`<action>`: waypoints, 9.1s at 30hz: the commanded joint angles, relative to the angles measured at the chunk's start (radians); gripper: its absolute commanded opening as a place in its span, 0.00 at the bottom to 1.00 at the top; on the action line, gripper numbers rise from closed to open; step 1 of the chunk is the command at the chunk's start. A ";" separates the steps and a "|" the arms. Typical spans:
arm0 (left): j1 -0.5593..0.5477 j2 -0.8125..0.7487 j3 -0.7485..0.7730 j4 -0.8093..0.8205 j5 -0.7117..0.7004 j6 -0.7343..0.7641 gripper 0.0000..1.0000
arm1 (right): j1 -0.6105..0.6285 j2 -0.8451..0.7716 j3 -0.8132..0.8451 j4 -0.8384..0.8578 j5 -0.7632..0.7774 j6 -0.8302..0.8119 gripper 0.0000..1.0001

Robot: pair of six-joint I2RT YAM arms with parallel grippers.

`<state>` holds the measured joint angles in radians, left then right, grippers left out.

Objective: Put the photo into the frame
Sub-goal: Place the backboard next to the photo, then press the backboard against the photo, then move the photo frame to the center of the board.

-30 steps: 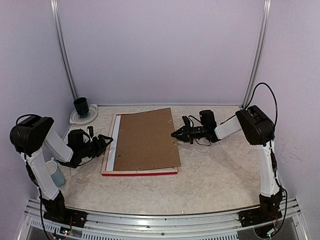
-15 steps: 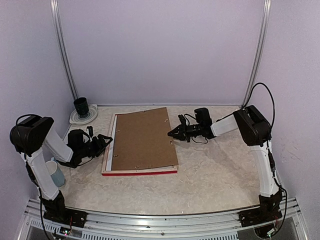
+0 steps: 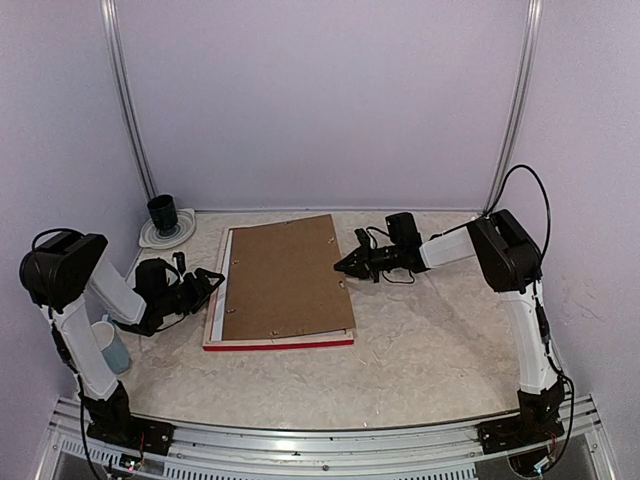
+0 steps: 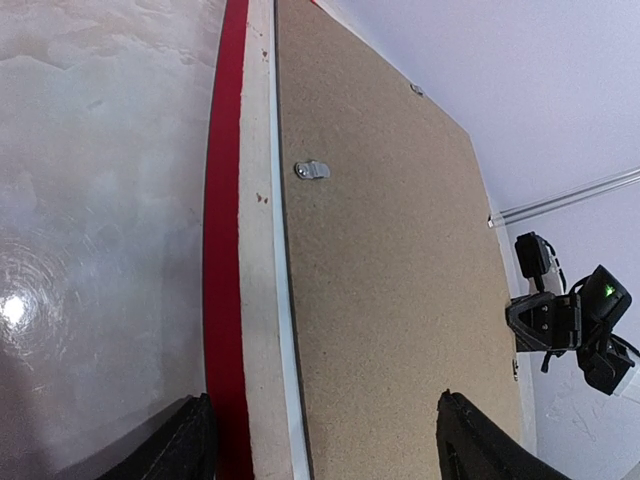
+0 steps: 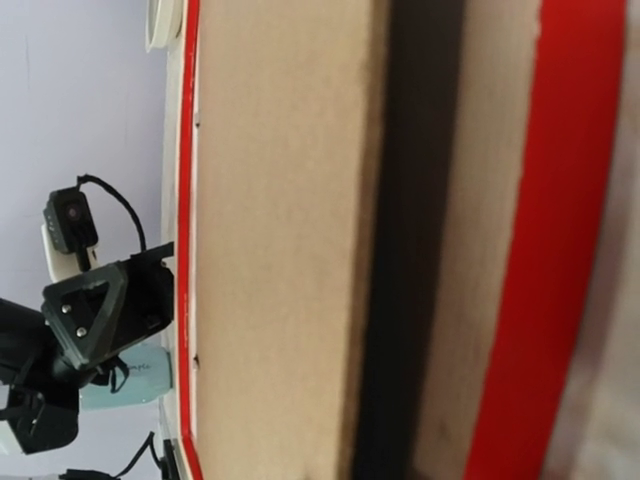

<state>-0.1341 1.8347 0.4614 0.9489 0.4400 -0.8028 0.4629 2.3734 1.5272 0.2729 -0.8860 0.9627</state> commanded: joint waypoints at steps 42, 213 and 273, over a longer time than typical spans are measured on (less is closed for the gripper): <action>-0.246 -0.081 -0.101 0.098 -0.093 -0.126 0.78 | -0.044 -0.262 -0.398 0.072 0.071 0.080 0.00; -0.309 0.040 0.140 -0.296 -0.165 0.163 0.70 | 0.134 -0.390 -0.234 -0.520 0.888 -0.584 0.73; -0.396 -0.017 0.496 -0.721 -0.343 0.338 0.65 | -0.064 -0.553 -0.373 -0.449 0.706 -0.563 0.69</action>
<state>-0.5129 1.8950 0.9211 0.3431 0.1226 -0.4587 0.4091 1.8549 1.1637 -0.1848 -0.1631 0.4053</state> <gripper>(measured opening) 0.646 0.682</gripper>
